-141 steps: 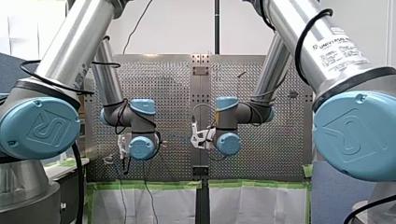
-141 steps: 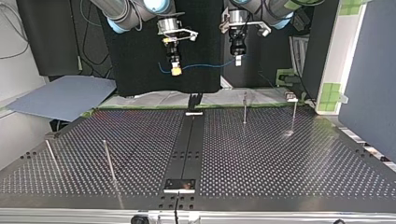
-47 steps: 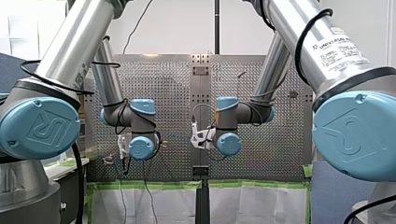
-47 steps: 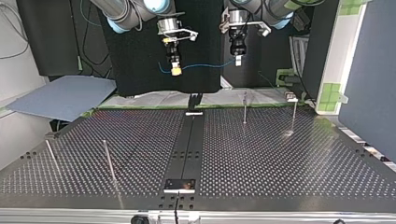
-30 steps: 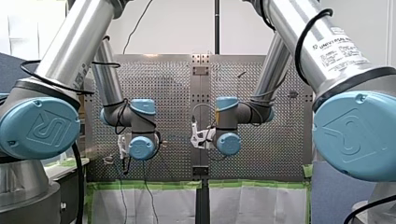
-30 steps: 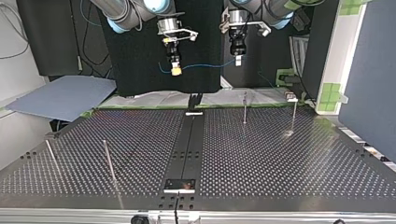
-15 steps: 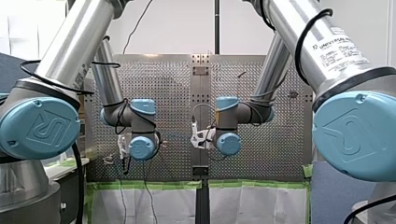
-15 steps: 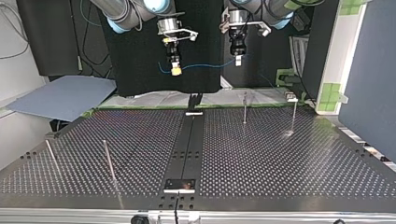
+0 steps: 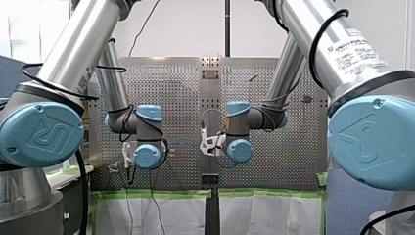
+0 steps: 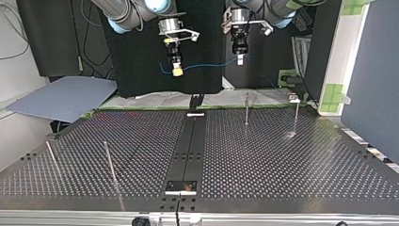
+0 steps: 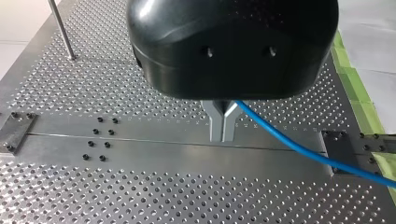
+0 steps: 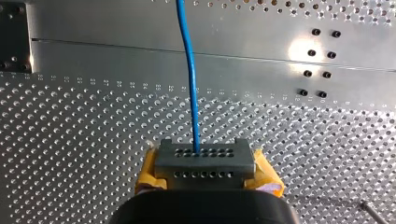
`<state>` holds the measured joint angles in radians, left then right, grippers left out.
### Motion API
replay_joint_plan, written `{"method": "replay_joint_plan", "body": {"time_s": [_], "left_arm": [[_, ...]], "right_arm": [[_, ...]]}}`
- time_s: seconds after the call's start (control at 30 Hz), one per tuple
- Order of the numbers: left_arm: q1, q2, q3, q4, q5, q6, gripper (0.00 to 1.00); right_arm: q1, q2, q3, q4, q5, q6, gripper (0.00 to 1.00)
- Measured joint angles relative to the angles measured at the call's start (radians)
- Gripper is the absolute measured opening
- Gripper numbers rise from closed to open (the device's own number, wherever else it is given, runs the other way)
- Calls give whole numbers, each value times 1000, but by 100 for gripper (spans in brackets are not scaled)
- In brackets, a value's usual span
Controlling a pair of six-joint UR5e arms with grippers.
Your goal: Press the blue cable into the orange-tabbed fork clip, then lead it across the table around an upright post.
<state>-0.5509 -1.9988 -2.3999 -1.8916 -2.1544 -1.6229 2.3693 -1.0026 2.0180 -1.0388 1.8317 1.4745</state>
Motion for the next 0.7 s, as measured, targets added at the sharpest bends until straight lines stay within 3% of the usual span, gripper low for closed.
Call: {"method": "replay_joint_plan", "body": {"time_s": [0.53, 0.7], "left_arm": [[0, 0, 0, 0, 0, 0, 0], [0, 0, 0, 0, 0, 0, 0]], "right_arm": [[1, 1, -1, 1, 1, -1, 0], [31, 31, -30, 31, 31, -3, 0]]}}
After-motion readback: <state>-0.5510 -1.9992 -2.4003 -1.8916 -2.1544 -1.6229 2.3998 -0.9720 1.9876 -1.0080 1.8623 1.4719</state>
